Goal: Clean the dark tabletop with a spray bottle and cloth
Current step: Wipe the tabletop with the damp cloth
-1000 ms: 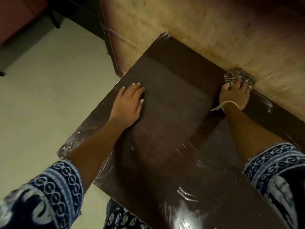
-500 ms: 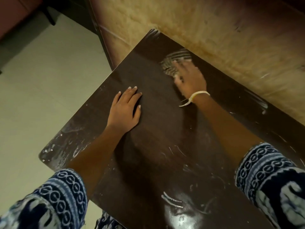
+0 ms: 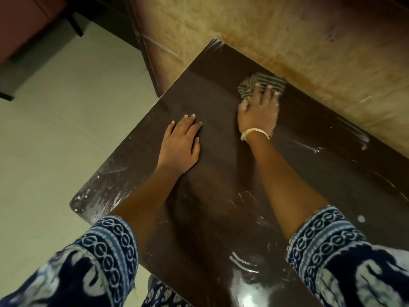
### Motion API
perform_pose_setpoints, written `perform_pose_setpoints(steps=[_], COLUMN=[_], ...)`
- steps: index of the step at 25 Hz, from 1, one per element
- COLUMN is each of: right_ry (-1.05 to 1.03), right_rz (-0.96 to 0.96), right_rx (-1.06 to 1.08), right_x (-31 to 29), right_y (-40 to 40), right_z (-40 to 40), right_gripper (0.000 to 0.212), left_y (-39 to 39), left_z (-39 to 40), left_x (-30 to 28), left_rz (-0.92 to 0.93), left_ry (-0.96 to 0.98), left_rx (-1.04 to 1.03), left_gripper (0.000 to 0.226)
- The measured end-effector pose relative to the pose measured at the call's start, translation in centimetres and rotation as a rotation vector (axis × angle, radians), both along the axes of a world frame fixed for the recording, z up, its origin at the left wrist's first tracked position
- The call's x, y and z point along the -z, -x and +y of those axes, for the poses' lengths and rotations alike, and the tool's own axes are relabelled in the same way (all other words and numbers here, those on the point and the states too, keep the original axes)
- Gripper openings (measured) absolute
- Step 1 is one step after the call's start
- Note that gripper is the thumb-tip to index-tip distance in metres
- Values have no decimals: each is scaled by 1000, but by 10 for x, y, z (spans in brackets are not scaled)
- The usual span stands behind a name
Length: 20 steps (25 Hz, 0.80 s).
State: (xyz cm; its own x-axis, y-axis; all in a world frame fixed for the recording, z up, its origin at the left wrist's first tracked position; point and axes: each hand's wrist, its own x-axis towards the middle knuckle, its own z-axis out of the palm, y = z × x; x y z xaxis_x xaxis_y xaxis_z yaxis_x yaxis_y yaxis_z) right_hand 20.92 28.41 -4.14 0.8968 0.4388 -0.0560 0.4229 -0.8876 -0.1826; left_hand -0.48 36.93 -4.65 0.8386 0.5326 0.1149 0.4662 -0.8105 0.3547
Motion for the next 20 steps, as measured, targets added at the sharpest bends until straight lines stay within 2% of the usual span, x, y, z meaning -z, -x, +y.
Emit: perform_pose_setpoints(steps=[3,8,16,18,20], right_ry=[-9,17,-6,16,21], right_rz=[15,22,-20,-12,-31], right_rx=[-248,-604,-1007,-1127,-1090], right_x=[1,1,8,4,0], right_y=[63,146,267,263,239], right_z=[39,70,3,-4,13], right_gripper=[63,60,60,59,57], left_y=[26,128,248,265,277], left_z=[-5,8,28,25,21], left_x=[-2,-6,-11,-10,-9], left_rz=[12,9,-50,-37,-24], left_ry=[32,25,51,35,15], left_rx=[33,-7,-240,-218,-190], left_gripper=[44,37,33,34,36])
